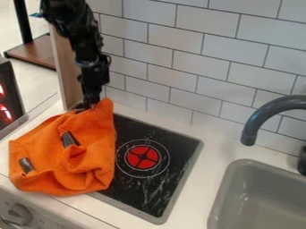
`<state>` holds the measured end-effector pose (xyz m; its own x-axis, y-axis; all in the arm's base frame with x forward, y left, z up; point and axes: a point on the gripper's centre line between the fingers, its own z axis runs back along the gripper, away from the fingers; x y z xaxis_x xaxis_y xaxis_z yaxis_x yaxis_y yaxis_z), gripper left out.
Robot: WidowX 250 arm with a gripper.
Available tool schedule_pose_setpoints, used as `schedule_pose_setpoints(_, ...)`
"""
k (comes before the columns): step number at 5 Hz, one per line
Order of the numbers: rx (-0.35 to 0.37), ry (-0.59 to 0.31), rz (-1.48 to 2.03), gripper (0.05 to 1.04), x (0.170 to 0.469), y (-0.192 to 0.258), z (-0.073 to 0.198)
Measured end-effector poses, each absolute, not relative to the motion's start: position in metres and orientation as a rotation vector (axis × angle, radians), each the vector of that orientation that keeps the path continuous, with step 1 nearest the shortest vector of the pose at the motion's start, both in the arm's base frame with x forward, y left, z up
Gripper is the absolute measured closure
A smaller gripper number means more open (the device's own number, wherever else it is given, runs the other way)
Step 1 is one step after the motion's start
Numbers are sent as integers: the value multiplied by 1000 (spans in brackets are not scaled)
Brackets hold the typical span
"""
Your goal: Unfold the cloth from bottom right to top left
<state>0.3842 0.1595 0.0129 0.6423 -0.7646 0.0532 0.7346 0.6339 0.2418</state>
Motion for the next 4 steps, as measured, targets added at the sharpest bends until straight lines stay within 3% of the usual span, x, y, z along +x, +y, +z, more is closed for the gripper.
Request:
schedule_pose_setpoints(1, 218, -186, -845, 62, 381, 160, 33)
schedule_pose_setpoints(3, 257, -244, -847, 85, 365, 160, 78)
schedule_pose_setpoints(4, 265, -249, -849, 85, 365, 162, 81)
